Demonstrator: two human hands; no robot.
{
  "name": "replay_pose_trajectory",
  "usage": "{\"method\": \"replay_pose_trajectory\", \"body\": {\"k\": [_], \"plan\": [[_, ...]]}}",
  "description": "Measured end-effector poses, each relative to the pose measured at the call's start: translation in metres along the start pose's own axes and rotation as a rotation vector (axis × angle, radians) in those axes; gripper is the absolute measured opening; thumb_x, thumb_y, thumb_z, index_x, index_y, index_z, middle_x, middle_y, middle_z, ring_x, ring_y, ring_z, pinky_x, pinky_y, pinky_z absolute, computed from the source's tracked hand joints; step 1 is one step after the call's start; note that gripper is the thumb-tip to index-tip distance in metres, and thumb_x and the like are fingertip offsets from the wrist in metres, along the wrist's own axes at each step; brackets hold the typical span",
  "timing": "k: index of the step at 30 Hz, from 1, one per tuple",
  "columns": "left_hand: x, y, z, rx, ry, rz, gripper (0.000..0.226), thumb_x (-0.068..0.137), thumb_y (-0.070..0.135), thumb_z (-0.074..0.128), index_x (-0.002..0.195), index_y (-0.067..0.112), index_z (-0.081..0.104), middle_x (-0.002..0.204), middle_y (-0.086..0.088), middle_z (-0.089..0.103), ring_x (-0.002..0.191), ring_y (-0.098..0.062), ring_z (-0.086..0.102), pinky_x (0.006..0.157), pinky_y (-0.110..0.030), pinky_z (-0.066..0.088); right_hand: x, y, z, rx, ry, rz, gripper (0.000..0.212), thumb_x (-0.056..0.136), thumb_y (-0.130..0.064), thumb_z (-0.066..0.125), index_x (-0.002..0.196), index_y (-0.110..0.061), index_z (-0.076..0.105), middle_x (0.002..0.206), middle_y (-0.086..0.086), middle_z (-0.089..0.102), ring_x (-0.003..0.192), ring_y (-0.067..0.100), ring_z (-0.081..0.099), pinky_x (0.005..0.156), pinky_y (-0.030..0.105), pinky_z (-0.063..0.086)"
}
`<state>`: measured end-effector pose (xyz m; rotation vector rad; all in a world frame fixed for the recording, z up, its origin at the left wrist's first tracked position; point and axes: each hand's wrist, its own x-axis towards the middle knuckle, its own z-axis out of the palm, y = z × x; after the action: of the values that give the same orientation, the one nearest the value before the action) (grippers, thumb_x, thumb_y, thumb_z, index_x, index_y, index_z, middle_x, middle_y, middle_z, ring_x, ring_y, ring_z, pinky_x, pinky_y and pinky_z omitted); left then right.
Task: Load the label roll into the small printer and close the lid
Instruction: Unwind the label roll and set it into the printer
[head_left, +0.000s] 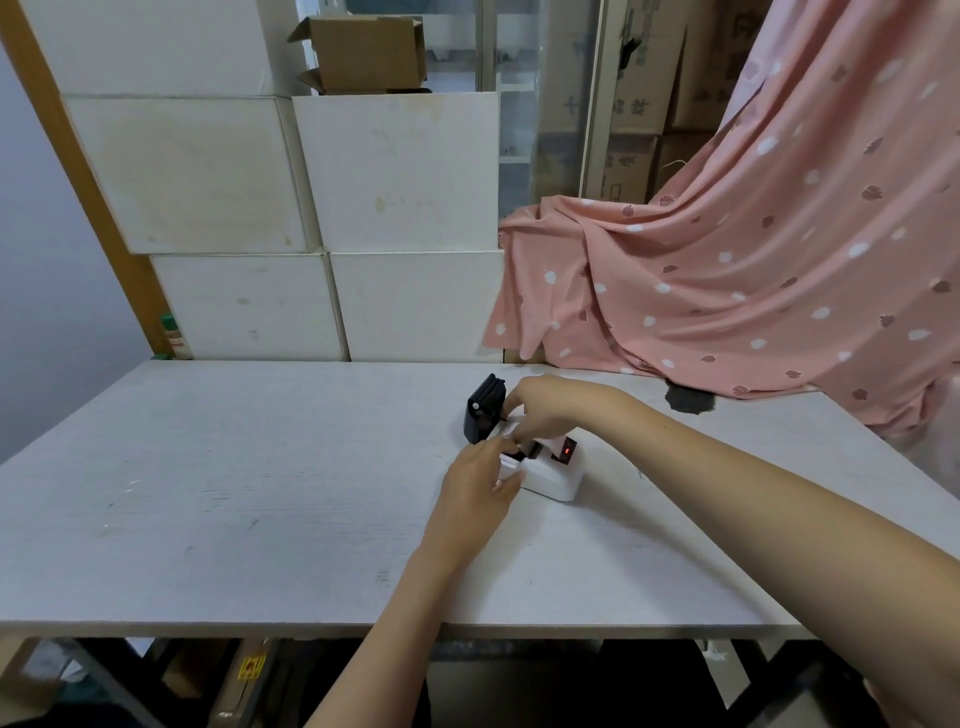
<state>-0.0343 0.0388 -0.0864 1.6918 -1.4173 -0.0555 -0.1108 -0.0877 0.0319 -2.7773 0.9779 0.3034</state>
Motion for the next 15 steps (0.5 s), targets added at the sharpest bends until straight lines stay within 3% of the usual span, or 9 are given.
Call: {"method": "replay_pose_trajectory", "body": {"k": [3, 6, 10, 12, 14, 15], "plan": [[-0.001, 0.0, 0.001, 0.007, 0.028, 0.006, 0.017, 0.091, 0.02, 0.067, 0.108, 0.023, 0.062, 0.068, 0.014, 0.038, 0.074, -0.001, 0.046, 0.064, -0.011, 0.033, -0.008, 0.01, -0.009, 0.084, 0.019, 0.005, 0.055, 0.094, -0.036, 0.066, 0.146, -0.024, 0.053, 0.136, 0.001, 0.061, 0.115, 0.022, 0.059, 0.086, 0.028, 0.044], [-0.001, 0.0, 0.002, 0.007, 0.045, 0.004, 0.013, 0.092, 0.021, 0.065, 0.104, 0.024, 0.062, 0.072, 0.017, 0.042, 0.076, 0.0, 0.047, 0.065, -0.011, 0.033, -0.014, 0.023, -0.011, 0.11, 0.03, 0.055, 0.052, 0.096, -0.034, 0.066, 0.144, -0.019, 0.055, 0.139, 0.005, 0.06, 0.121, 0.024, 0.06, 0.093, 0.031, 0.047], [0.0, -0.002, 0.004, 0.017, 0.069, 0.018, 0.015, 0.093, 0.018, 0.062, 0.107, 0.022, 0.063, 0.083, 0.019, 0.046, 0.083, -0.004, 0.048, 0.073, -0.018, 0.041, -0.011, 0.031, -0.004, 0.178, 0.015, 0.109, 0.046, 0.092, -0.025, 0.069, 0.133, -0.004, 0.064, 0.127, 0.018, 0.068, 0.113, 0.035, 0.065, 0.092, 0.038, 0.055], [0.0, -0.002, 0.005, 0.031, 0.091, 0.053, 0.02, 0.094, 0.014, 0.061, 0.113, 0.02, 0.062, 0.097, 0.017, 0.049, 0.09, -0.008, 0.05, 0.077, -0.025, 0.047, -0.01, 0.032, -0.002, 0.23, 0.015, 0.132, 0.043, 0.093, -0.028, 0.069, 0.124, 0.001, 0.069, 0.102, 0.011, 0.072, 0.09, 0.032, 0.067, 0.074, 0.032, 0.055], [-0.002, 0.001, 0.005, 0.062, 0.095, 0.107, 0.025, 0.094, 0.01, 0.06, 0.118, 0.018, 0.061, 0.116, 0.007, 0.05, 0.099, -0.01, 0.052, 0.079, -0.021, 0.046, -0.011, 0.029, -0.002, 0.254, 0.0, 0.178, 0.046, 0.095, -0.031, 0.066, 0.12, 0.008, 0.068, 0.075, 0.005, 0.051, 0.063, 0.024, 0.049, 0.055, 0.025, 0.044], [-0.003, 0.002, 0.006, 0.085, 0.088, 0.13, 0.028, 0.095, 0.009, 0.06, 0.121, 0.017, 0.061, 0.124, 0.004, 0.048, 0.104, -0.01, 0.051, 0.079, -0.017, 0.043, -0.011, 0.028, -0.001, 0.268, -0.007, 0.198, 0.047, 0.096, -0.032, 0.065, 0.119, 0.009, 0.067, 0.073, 0.005, 0.045, 0.06, 0.022, 0.042, 0.054, 0.024, 0.042]]}}
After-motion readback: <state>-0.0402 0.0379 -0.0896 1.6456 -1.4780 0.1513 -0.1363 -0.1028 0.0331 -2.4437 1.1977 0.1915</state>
